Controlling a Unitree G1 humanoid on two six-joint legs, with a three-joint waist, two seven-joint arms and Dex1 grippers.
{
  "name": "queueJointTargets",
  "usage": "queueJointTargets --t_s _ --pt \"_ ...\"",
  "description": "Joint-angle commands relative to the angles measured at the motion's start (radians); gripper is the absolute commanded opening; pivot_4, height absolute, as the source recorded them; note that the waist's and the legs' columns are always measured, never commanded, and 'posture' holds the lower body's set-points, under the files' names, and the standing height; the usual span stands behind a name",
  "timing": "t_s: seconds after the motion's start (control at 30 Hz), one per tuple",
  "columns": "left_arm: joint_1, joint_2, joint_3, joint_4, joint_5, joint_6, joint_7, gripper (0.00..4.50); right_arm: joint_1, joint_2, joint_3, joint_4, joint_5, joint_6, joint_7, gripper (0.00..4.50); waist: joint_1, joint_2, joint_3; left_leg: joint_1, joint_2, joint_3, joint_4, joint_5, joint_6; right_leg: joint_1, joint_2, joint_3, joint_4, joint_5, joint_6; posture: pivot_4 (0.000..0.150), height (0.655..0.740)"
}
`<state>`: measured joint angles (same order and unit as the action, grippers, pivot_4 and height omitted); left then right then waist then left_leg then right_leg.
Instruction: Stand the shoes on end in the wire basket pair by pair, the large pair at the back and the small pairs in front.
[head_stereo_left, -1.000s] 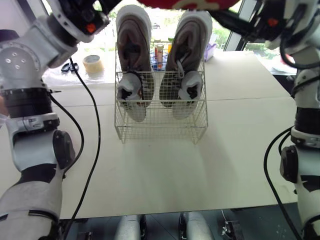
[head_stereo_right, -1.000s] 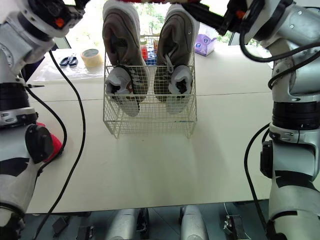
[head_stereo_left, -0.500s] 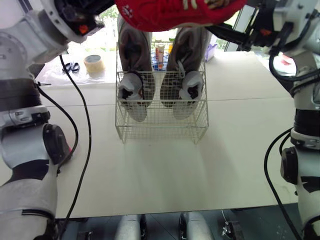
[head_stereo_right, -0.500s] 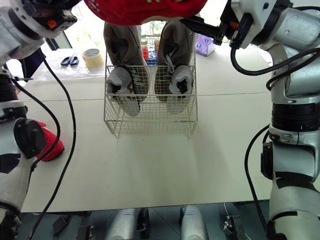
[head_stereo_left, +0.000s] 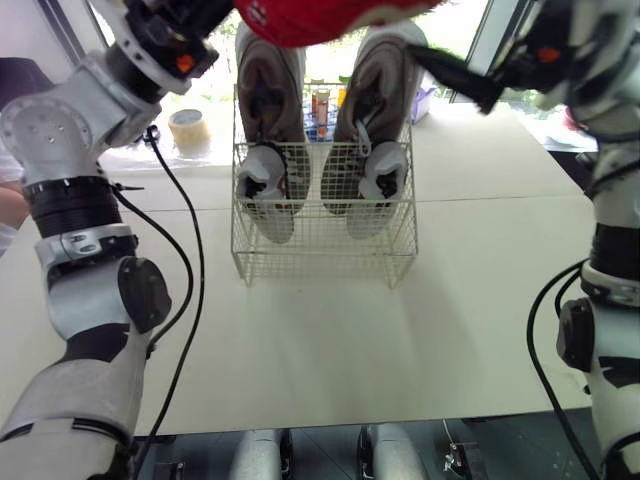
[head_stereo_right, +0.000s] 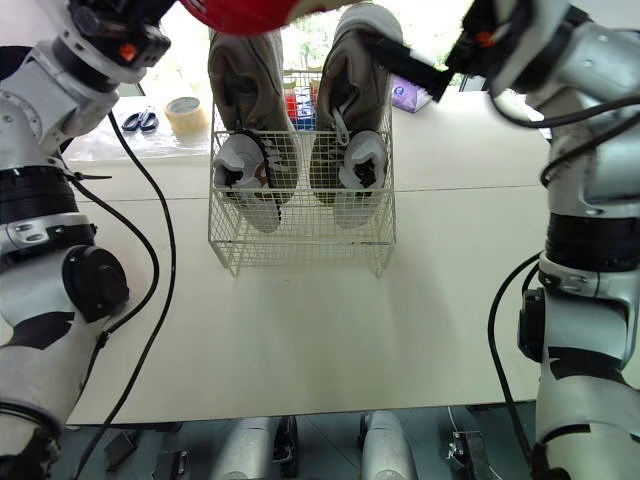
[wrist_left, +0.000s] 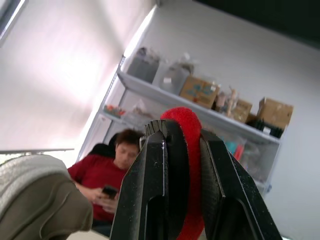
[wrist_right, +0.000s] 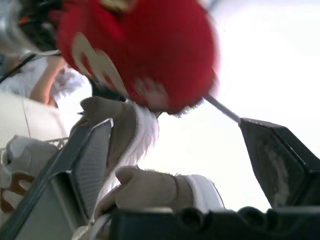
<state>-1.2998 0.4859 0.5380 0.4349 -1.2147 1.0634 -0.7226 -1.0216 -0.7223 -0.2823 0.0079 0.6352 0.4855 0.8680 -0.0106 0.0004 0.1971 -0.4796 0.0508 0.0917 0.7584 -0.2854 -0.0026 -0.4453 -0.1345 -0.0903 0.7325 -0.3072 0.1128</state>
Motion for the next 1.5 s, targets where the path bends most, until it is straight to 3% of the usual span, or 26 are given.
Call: queueJointTargets --t_s 0.03,0.17,0.33,0.77,1.13,1.23,1.43,1.5 --pt "-0.010 -0.037 0.090 -0.074 -0.126 -0.020 0.119 0.24 0.040 0.092 -0.166 -0.101 0.373 0.243 -0.181 4.48 -0.001 0.000 0.000 0.000 0.000 -0.001 0.000 0.000 0.000 0.000 0.000 0.000 0.000 0.000 0.000 0.150 0.6675" --pt "0.038 -0.168 0.121 -0.186 -0.231 -0.076 0.254 0.24 0.079 0.435 -0.189 -0.202 0.702 0.234 -0.574 4.48 -0.007 0.000 -0.001 0.001 0.001 -0.004 0.001 0.000 -0.001 0.001 0.000 0.000 0.002 0.000 0.000 0.150 0.6675" --pt "0.132 -0.309 0.101 -0.297 -0.335 -0.144 0.393 0.24 0.073 0.621 -0.087 -0.295 0.719 0.168 -0.722 4.48 0.000 0.000 -0.001 -0.001 -0.001 -0.005 0.001 0.001 -0.002 -0.001 0.000 0.000 0.002 0.000 0.000 0.150 0.6675" --pt "0.269 -0.361 -0.021 -0.425 -0.426 -0.221 0.463 0.24 0.016 0.624 0.016 -0.251 0.538 0.008 -0.694 4.48 -0.004 -0.002 -0.001 -0.002 -0.001 -0.004 0.002 0.000 0.000 -0.001 0.001 -0.001 0.002 0.000 0.000 0.150 0.6675" --pt "0.335 -0.333 -0.083 -0.411 -0.386 -0.244 0.424 0.24 -0.015 0.620 0.030 -0.269 0.601 0.041 -0.674 4.48 -0.003 -0.002 -0.001 -0.002 -0.001 -0.004 0.002 0.000 0.001 -0.001 0.001 -0.001 0.001 0.000 0.000 0.150 0.6675" --pt "0.340 -0.330 -0.096 -0.413 -0.379 -0.245 0.419 0.24 -0.009 0.616 0.032 -0.264 0.593 0.041 -0.673 3.62 -0.001 -0.002 -0.001 -0.002 -0.001 -0.004 0.002 0.000 0.001 -0.001 0.001 -0.001 0.001 0.000 0.000 0.150 0.6675" --pt "0.355 -0.304 -0.124 -0.423 -0.335 -0.258 0.393 0.24 0.001 0.598 0.037 -0.284 0.603 0.052 -0.669 0.91 -0.003 -0.002 -0.001 -0.002 -0.001 -0.004 0.001 0.000 0.001 -0.001 0.001 -0.001 0.001 0.000 0.000 0.150 0.6675" --pt "0.361 -0.288 -0.133 -0.426 -0.322 -0.255 0.381 1.26 -0.002 0.586 0.039 -0.292 0.603 0.057 -0.665 0.83 -0.002 -0.002 -0.001 -0.002 -0.001 -0.004 0.001 0.000 0.001 -0.001 0.001 -0.001 0.001 0.000 0.000 0.150 0.6675"
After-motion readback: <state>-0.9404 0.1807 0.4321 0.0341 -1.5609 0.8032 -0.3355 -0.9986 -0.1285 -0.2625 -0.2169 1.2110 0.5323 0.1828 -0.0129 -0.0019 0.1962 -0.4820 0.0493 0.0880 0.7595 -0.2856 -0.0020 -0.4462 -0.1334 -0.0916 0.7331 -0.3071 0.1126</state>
